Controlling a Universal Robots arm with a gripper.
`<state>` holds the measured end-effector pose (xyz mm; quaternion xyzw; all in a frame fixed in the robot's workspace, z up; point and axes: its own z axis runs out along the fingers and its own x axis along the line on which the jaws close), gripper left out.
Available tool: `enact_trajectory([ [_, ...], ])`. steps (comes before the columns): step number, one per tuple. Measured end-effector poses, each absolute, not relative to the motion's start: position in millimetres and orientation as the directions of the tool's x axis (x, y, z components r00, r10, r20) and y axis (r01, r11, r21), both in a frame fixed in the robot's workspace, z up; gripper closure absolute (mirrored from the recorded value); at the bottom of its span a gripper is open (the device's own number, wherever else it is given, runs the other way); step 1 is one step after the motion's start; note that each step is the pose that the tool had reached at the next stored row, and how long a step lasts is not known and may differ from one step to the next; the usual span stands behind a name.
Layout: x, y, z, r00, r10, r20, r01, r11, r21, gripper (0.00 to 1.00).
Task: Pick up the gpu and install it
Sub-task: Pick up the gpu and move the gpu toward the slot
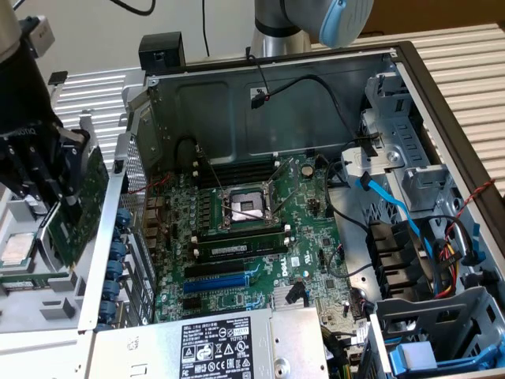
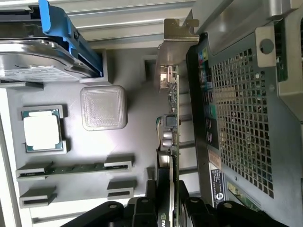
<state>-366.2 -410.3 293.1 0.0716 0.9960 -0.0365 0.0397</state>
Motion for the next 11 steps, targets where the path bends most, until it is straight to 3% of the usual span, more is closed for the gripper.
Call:
enact_trajectory([
  [11,-368,-410,342,-0.986,0.14,-0.086,0.146,0.987,-0.067,0.73],
])
